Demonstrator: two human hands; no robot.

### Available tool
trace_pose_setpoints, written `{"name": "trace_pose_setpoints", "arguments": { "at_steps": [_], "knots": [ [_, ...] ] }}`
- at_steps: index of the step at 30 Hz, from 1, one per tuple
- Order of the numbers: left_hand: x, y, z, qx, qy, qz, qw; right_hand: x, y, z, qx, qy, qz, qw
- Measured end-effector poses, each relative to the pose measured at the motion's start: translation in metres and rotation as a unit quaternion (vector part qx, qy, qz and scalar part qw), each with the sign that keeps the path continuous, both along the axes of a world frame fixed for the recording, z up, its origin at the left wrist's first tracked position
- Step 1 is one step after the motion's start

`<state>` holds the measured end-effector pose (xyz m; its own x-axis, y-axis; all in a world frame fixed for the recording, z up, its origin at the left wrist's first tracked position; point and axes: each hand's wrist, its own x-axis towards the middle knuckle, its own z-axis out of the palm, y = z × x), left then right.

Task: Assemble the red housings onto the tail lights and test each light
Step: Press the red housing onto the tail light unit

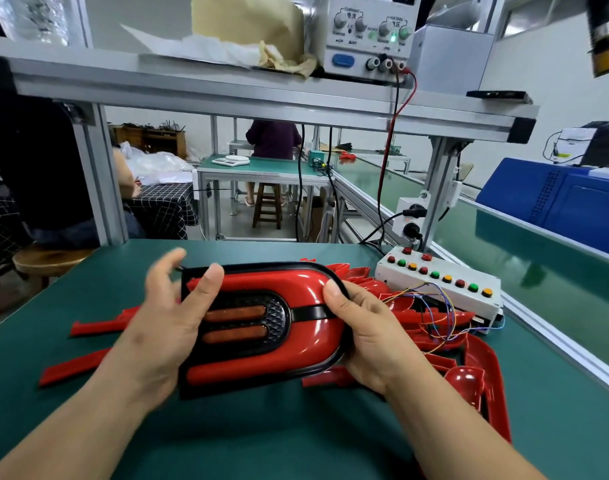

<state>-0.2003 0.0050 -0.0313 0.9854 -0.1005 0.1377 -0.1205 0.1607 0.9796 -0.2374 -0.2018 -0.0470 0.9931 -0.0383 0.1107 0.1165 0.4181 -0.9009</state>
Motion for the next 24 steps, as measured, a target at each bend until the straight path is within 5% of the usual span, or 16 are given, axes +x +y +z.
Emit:
{"name": "trace_pose_setpoints", "arguments": {
  "at_steps": [1, 3, 4, 7, 10, 17, 24],
  "knots": [
    [0.003, 0.005, 0.002, 0.127, -0.091, 0.093, 0.983, -0.001, 0.001, 0.0, -0.005, -0.014, 0.002, 1.0],
    [0.001, 0.009, 0.012, 0.382, -0.301, 0.199, 0.851, -0.003, 0.003, 0.001, -0.023, -0.034, 0.0, 0.999],
    [-0.001, 0.005, 0.018, 0.471, -0.362, 0.173, 0.786, -0.003, 0.004, 0.001, -0.036, -0.042, -0.004, 0.998],
    [0.0, -0.015, 0.035, 0.631, -0.32, 0.008, 0.707, -0.004, 0.008, -0.002, -0.076, -0.056, 0.0, 0.996],
    [0.008, -0.021, 0.04, 0.638, -0.279, -0.076, 0.714, -0.005, 0.008, -0.002, -0.111, -0.069, -0.009, 0.991],
    [0.013, -0.019, 0.016, 0.589, -0.331, -0.03, 0.737, -0.004, 0.001, -0.003, -0.211, -0.073, -0.041, 0.974],
    [0.019, -0.021, 0.009, 0.569, -0.348, -0.015, 0.745, -0.004, 0.003, -0.004, -0.185, -0.053, -0.039, 0.981]
  ]
}}
